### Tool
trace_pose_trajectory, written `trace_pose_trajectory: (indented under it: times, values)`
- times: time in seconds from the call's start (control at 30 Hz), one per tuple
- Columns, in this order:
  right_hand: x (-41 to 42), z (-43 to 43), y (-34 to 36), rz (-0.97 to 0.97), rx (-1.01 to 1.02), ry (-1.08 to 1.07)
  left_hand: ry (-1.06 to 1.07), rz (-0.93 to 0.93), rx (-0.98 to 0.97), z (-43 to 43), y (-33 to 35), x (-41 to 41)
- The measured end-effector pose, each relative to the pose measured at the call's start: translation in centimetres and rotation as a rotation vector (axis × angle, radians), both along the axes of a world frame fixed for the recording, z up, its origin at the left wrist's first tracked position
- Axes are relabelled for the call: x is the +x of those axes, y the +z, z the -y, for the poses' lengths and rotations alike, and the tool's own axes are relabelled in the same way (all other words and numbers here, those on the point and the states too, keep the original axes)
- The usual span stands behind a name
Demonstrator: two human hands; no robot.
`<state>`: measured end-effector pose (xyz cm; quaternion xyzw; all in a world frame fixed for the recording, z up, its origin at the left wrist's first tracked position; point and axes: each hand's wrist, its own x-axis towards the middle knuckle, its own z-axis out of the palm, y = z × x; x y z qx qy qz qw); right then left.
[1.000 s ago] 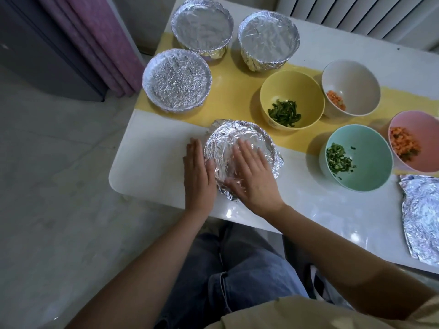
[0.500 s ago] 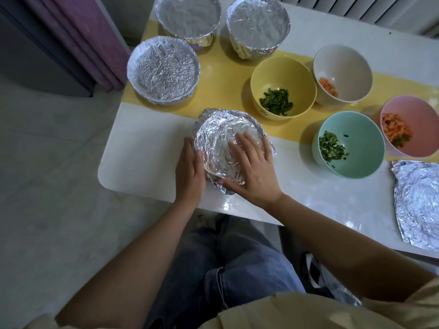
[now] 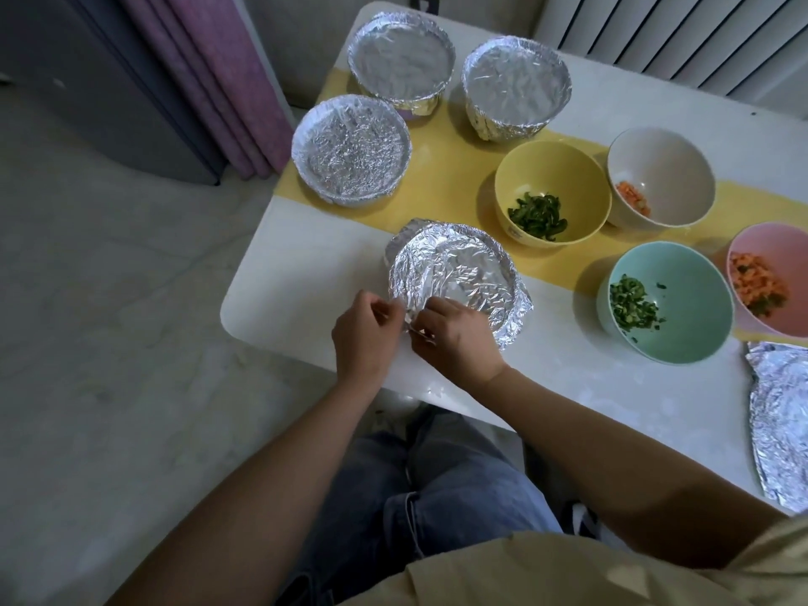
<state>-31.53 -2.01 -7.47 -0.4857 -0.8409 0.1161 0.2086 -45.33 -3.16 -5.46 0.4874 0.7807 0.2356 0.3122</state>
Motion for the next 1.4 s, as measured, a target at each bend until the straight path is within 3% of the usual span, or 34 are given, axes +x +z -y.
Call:
trace_pose_trajectory:
  times: [0.13, 0.67, 0.97, 1.2, 1.4]
  values:
    - [-0.2, -0.1, 0.2, -0.035, -0.014, -0.010, 0.029, -0.055, -0.051, -0.9, -0.1, 0.0]
    - [0.1, 0.1, -0.2, -0.079, 0.002, 0.038, -0.204, -0.345, -0.128, -2.7, 0.6, 0.4]
    - [1.2, 0.3, -0.1, -0.061, -0.078, 0.037, -0.085, -0.279, -0.034, -0.9, 1.6, -0.5]
    - [0.7, 0.2, -0.1, -0.091, -0.086, 0.029, -0.185, -0.241, -0.204, -1.2, 0.7, 0.6]
    - [0.5, 0.1, -0.1, -0.119, -0.101, 0.010, -0.276, -0.267, -0.193, -1.5, 0.9, 0.6]
